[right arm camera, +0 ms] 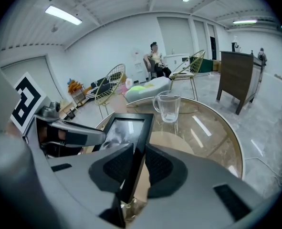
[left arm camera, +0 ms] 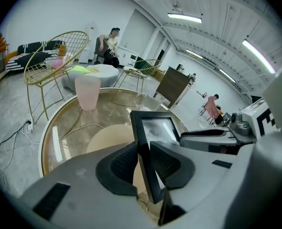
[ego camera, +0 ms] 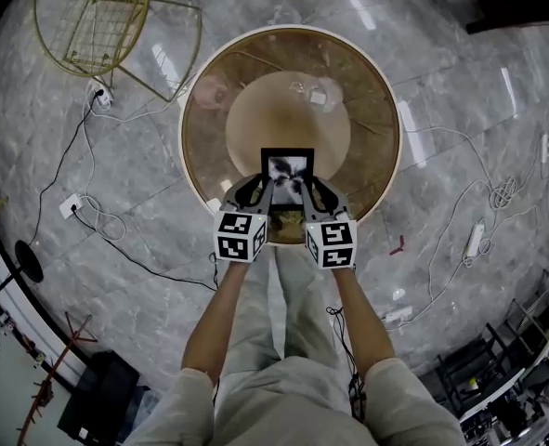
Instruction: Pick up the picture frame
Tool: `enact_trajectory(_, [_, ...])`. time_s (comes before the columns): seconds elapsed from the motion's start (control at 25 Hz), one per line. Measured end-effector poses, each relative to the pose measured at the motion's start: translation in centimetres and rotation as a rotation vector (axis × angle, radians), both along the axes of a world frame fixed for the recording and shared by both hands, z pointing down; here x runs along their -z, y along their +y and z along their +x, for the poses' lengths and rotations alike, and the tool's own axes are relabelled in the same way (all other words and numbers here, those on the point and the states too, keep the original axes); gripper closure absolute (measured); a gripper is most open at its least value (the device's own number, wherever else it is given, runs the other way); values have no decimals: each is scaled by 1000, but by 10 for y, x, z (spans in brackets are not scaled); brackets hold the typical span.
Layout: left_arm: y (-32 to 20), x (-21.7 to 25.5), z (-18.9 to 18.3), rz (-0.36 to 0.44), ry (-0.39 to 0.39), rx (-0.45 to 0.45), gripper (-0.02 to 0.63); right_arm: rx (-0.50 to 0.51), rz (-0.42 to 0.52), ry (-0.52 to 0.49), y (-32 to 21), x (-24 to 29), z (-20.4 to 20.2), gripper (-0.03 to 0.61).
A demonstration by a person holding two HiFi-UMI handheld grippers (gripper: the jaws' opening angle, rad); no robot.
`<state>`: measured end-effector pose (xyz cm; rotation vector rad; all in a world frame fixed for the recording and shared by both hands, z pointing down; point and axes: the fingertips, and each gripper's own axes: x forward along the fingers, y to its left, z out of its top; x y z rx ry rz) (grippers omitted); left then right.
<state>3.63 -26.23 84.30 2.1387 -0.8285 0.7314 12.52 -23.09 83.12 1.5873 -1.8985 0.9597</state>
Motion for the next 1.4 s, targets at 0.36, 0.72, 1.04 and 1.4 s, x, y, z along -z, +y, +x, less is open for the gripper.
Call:
enact_trajectory(0.36, [-17, 59, 2, 75, 25, 30, 532, 17, 89, 26, -18, 60, 2, 500])
enact_trajectory(0.72, [-21, 118, 0, 140, 49, 62, 534, 19, 160, 44, -21, 119, 2, 502])
enact_trajectory(1.04, [-24, 172, 0, 203, 69, 71, 535, 5, 226, 57, -23, 172, 1, 502])
enact_trajectory(1.4, [-35, 225, 4, 274, 88, 78, 536, 12, 299, 75, -34, 224, 6, 502])
